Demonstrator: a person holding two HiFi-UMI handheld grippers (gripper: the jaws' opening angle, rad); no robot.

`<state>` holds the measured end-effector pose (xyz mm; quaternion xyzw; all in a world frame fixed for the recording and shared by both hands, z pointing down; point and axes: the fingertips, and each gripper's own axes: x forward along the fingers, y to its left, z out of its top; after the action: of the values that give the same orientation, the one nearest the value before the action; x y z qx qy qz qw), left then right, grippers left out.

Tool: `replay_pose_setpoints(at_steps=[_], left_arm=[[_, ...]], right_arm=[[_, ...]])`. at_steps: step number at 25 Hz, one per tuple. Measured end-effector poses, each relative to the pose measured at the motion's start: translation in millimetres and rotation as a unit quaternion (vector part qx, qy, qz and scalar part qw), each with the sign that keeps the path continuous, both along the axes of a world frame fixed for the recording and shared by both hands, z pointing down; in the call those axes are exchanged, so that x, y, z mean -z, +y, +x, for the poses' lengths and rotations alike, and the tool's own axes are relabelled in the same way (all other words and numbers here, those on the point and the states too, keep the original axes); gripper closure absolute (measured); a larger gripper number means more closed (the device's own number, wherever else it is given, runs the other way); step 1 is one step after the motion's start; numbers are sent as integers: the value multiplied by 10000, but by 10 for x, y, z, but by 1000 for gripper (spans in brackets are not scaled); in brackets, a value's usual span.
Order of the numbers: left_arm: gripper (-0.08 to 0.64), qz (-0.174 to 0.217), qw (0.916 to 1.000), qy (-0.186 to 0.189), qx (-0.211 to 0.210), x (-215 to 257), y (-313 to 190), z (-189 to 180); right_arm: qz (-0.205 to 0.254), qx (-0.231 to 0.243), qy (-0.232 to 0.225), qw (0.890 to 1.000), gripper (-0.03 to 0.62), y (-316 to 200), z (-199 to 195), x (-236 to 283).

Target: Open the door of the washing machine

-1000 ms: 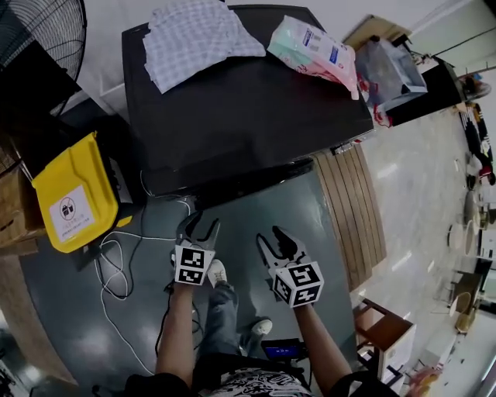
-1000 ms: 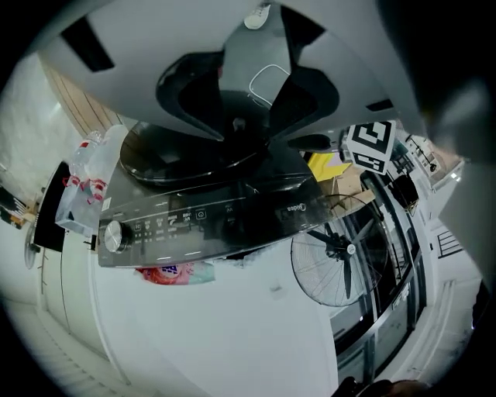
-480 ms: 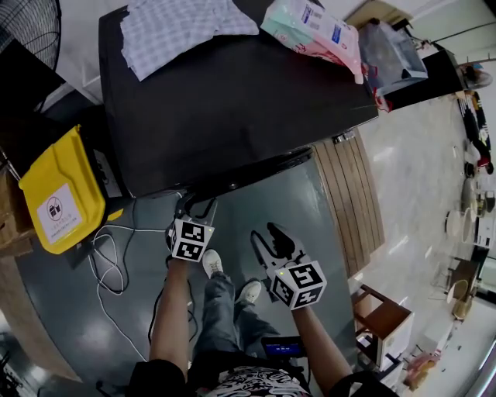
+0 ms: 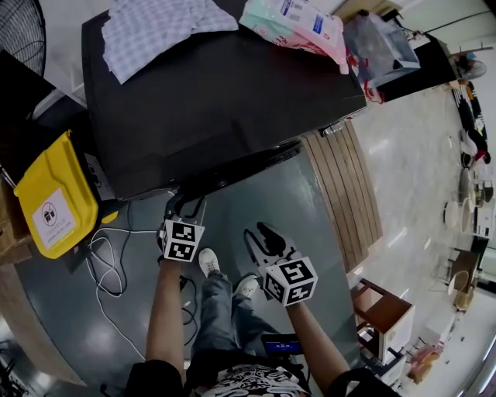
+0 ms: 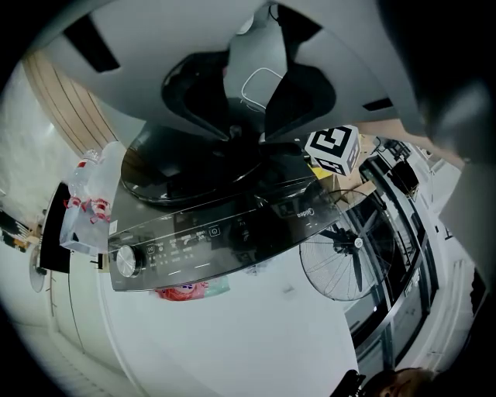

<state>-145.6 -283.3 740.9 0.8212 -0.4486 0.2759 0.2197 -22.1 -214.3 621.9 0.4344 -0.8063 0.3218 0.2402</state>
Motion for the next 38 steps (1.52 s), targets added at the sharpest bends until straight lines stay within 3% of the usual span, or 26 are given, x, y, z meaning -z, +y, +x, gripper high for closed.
replay_pose_setpoints(at_steps=[8, 12, 18, 21, 23, 29, 31, 36, 38], left_arm=[[410, -168, 9997, -189, 33, -38, 47, -2], [426, -418, 9989, -121, -170, -48, 306, 130], [436, -424, 9968, -183, -654, -66, 848, 485], [440, -453, 9946, -231, -903, -68, 1078, 673], [440, -490, 9927, -221, -1082, -63, 1219, 804], [439, -603, 9895, 40, -1312, -42, 1541, 1153], [439, -645, 9893, 115, -1307, -43, 1622, 1244], [415, -584, 9842, 259, -1650, 60, 1798, 1437], [396, -476, 9864, 350, -1537, 126, 1781, 1373]], right_arm=[[98, 258, 287, 9992, 467, 15, -115, 16], [-38, 80, 198, 9998, 466, 22, -144, 11], [-416, -198, 327, 9984, 432, 80, -149, -194], [-508, -574, 428, 9961, 405, 92, -80, -283], [-430, -862, 593, 9936, 423, 86, 8, -302], [-487, -1056, 1310, 9845, 361, 158, 229, -434], [-352, -1012, 1646, 9805, 429, 206, 346, -460], [-134, -663, 1999, 9775, 433, 359, 580, -453], [-152, -643, 1957, 9784, 436, 411, 672, -464]])
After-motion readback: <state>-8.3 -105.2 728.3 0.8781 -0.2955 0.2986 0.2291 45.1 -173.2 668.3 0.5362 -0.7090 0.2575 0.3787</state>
